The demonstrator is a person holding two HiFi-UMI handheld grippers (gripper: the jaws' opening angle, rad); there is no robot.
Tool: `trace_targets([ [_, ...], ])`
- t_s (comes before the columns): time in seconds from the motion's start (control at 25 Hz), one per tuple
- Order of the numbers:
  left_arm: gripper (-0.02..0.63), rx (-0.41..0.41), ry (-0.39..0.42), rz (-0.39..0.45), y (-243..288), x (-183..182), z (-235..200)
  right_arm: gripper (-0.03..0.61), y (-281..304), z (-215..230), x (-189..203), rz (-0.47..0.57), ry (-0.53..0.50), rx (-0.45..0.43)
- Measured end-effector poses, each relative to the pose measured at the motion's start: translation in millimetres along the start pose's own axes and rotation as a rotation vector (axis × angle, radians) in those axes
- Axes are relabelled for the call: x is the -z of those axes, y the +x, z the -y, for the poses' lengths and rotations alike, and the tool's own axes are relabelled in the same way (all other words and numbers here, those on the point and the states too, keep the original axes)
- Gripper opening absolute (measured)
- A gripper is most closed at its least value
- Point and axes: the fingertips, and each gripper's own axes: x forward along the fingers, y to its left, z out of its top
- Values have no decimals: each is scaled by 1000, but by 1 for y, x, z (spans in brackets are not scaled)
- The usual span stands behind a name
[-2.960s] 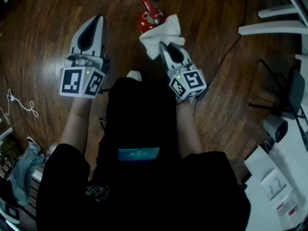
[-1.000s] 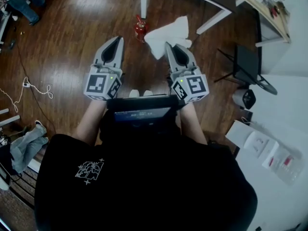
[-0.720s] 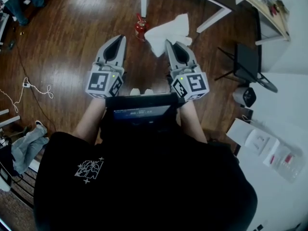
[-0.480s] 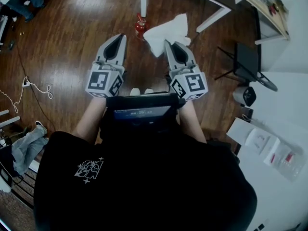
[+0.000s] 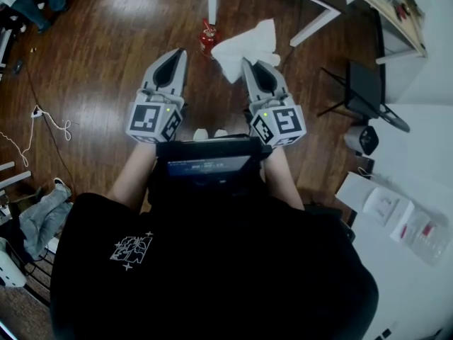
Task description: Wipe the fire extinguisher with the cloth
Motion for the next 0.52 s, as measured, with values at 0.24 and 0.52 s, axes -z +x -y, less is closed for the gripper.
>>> trace_targets([
  [0.24, 2, 9, 1, -16, 0, 0, 0, 51, -1, 1, 0, 6, -21, 5],
  [0.52, 2, 7, -5, -12, 0, -5, 0, 51, 0, 1, -1, 0, -23, 4],
])
